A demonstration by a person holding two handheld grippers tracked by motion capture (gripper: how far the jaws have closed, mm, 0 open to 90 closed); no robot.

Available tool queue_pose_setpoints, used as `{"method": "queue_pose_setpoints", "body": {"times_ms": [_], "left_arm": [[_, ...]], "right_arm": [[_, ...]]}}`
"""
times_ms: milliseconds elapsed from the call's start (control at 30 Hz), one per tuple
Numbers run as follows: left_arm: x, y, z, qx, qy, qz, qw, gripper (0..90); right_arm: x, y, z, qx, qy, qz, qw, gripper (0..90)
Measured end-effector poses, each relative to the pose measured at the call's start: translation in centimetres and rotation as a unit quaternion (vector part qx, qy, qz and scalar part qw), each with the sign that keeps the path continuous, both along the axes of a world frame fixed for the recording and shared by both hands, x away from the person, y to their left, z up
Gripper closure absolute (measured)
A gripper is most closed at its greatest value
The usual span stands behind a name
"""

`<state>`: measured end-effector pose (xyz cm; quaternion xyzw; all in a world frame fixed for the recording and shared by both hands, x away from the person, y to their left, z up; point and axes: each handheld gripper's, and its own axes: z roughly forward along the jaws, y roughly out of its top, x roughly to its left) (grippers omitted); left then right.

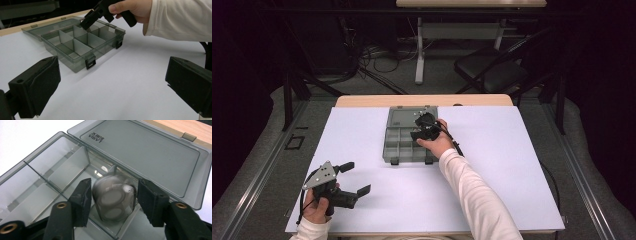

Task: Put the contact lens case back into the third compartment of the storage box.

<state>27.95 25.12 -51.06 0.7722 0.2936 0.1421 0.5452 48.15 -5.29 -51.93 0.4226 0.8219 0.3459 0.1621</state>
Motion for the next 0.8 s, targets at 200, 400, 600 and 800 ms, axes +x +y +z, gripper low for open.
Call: {"method": "queue_pose_setpoints", "body": {"times_ms": [200, 400, 600, 800], "left_arm": [[0.0, 0.0, 0.0, -0.001, -0.001, 0.0, 1.0, 0.3], [0.0, 0.0, 0.0, -0.001, -0.001, 0.001, 1.0, 0.3], [0.0, 0.0, 0.0, 0.001, -0.001, 0.001, 1.0, 0.3], [0.0, 0.0, 0.0, -0.001, 0.0, 0.0, 1.0, 0.3]], "right_arm": [[-0.1, 0.0, 0.2, 0.006, -0.002, -0.001, 1.0, 40.0], [-0.3, 0.0, 0.6, 0.017, -0.004, -0.008, 0.9998, 36.2], [-0.6, -0.2, 1.2, 0.022, -0.003, -0.004, 0.9998, 35.2], [-1.0, -0.3, 1.8, 0.029, 0.003, -0.004, 0.9996, 38.8]]}}
